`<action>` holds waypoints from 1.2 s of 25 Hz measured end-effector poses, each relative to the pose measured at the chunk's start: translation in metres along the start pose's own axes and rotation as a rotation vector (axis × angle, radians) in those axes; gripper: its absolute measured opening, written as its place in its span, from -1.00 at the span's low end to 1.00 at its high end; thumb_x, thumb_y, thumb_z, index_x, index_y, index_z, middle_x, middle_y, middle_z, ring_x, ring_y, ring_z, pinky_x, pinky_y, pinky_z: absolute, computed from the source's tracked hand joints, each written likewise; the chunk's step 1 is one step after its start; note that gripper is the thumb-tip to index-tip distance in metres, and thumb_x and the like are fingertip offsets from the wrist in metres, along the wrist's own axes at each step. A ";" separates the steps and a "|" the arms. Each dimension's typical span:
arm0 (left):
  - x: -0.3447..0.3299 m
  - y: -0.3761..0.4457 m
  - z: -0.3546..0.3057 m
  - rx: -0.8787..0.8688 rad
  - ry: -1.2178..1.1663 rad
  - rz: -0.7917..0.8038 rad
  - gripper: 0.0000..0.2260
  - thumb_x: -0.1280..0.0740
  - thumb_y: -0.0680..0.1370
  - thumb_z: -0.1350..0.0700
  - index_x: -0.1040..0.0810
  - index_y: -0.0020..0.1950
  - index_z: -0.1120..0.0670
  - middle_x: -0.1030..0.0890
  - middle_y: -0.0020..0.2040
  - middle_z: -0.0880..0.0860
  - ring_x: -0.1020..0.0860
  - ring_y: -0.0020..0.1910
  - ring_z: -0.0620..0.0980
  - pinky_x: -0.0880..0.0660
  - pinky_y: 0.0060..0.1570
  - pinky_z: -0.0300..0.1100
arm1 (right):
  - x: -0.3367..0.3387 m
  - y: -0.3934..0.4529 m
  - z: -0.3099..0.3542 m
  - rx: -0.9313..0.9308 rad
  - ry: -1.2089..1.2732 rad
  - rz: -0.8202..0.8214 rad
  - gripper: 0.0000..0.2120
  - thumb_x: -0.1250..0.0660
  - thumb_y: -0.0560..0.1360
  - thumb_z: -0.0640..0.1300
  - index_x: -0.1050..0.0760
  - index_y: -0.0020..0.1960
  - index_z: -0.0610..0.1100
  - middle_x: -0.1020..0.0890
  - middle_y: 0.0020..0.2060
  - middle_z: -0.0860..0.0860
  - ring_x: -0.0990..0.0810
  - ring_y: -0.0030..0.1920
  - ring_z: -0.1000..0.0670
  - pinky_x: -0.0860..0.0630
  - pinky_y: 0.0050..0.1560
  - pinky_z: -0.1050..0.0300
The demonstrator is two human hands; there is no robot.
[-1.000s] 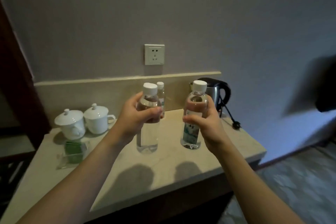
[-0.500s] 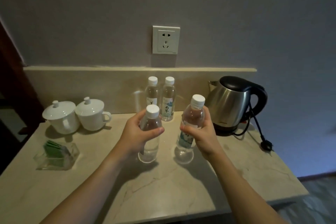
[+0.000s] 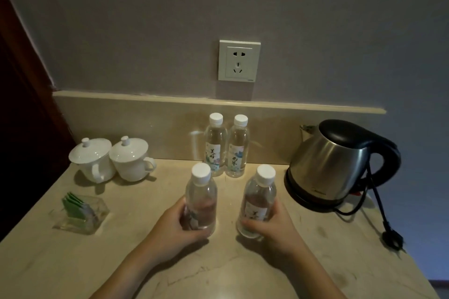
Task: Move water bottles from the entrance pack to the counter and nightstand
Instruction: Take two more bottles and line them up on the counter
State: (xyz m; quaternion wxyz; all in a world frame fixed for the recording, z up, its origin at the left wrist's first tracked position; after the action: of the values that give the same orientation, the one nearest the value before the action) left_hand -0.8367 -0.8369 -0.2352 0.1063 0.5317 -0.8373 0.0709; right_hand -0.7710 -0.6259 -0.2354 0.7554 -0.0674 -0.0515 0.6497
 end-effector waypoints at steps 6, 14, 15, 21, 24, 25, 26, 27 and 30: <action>0.015 0.030 -0.002 0.010 -0.051 -0.212 -0.47 -0.63 0.25 0.21 -0.52 0.11 -0.08 -0.70 -0.02 -0.05 -0.67 -0.02 -0.06 -0.62 -0.18 -0.22 | 0.024 0.018 0.007 0.065 -0.113 -0.105 -0.40 -0.52 0.37 -0.33 -0.42 0.27 0.08 -0.60 0.15 0.10 -0.63 0.09 0.10 -0.59 -0.18 0.35; 0.045 0.094 0.001 -0.023 0.000 -0.426 -0.36 -0.63 0.25 0.08 -0.43 0.24 -0.05 -0.61 0.11 -0.13 -0.59 0.07 -0.16 -0.59 0.04 -0.10 | 0.047 0.082 0.015 0.151 -0.316 -0.292 -0.43 -0.44 0.50 -0.08 -0.32 0.45 0.04 -0.50 0.31 0.06 -0.51 0.27 0.07 -0.49 0.32 -0.06; 0.046 0.100 0.002 -0.026 0.007 -0.417 -0.35 -0.63 0.25 0.08 -0.42 0.26 -0.04 -0.61 0.12 -0.12 -0.59 0.09 -0.16 -0.59 0.06 -0.07 | 0.048 0.088 0.016 0.152 -0.334 -0.303 -0.42 -0.43 0.50 -0.06 -0.31 0.46 0.05 -0.50 0.33 0.07 -0.50 0.30 0.06 -0.48 0.35 -0.11; 0.053 0.121 0.003 -0.075 0.068 -0.400 -0.38 -0.63 0.23 0.04 -0.44 0.21 -0.02 -0.57 0.14 -0.03 -0.58 0.09 -0.08 -0.57 0.05 -0.09 | 0.047 0.103 0.023 0.173 -0.336 -0.339 -0.37 -0.42 0.52 -0.08 -0.22 0.50 0.01 -0.43 0.41 0.05 -0.44 0.37 0.02 -0.43 0.39 -0.08; 0.054 0.124 0.003 -0.084 0.139 -0.413 -0.39 -0.63 0.22 0.00 -0.45 0.17 -0.05 -0.48 0.16 0.01 -0.53 0.07 -0.08 -0.53 0.06 -0.12 | 0.048 0.102 0.025 0.176 -0.423 -0.387 -0.42 -0.42 0.52 -0.06 -0.31 0.48 -0.04 -0.31 0.39 0.03 -0.40 0.32 0.04 -0.39 0.38 0.08; 0.053 0.124 0.003 -0.088 0.144 -0.410 -0.40 -0.63 0.21 0.00 -0.45 0.16 -0.06 -0.48 0.15 0.00 -0.53 0.06 -0.09 -0.53 0.05 -0.14 | 0.048 0.102 0.026 0.182 -0.434 -0.389 -0.43 -0.42 0.52 -0.07 -0.31 0.48 -0.05 -0.32 0.38 0.03 -0.40 0.30 0.07 -0.39 0.35 0.12; 0.053 0.124 0.002 -0.095 0.145 -0.412 -0.41 -0.63 0.21 0.00 -0.45 0.14 -0.06 -0.49 0.13 -0.01 -0.53 0.06 -0.10 -0.53 0.03 -0.16 | 0.046 0.101 0.028 0.192 -0.441 -0.388 -0.43 -0.42 0.52 -0.08 -0.32 0.48 -0.06 -0.33 0.38 0.03 -0.41 0.29 0.08 -0.39 0.33 0.13; 0.053 0.124 0.001 -0.101 0.144 -0.416 -0.42 -0.63 0.20 0.00 -0.45 0.12 -0.06 -0.50 0.12 -0.02 -0.54 0.05 -0.12 -0.52 0.01 -0.19 | 0.046 0.102 0.029 0.194 -0.450 -0.389 -0.43 -0.41 0.53 -0.08 -0.32 0.48 -0.06 -0.34 0.39 0.03 -0.41 0.29 0.08 -0.41 0.34 0.11; 0.052 0.124 -0.001 -0.117 0.157 -0.423 -0.44 -0.64 0.20 0.01 -0.46 0.09 -0.04 -0.51 0.06 -0.04 -0.54 0.00 -0.16 -0.50 -0.07 -0.28 | 0.045 0.102 0.028 0.181 -0.462 -0.392 -0.43 -0.40 0.53 -0.08 -0.30 0.49 -0.06 -0.33 0.42 0.02 -0.42 0.33 0.04 -0.43 0.39 0.00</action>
State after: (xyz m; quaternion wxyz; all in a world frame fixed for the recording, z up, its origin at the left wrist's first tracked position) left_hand -0.9707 -0.8294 -0.2220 0.2142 0.6810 -0.6991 0.0392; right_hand -0.8682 -0.5652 -0.2258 0.8375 0.1606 -0.1758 0.4919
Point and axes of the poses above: each hand's wrist, its own y-axis towards the middle knuckle, its own x-axis out of the back of the hand, z = x × y, the point moved 8 cm from there along y, towards the middle knuckle
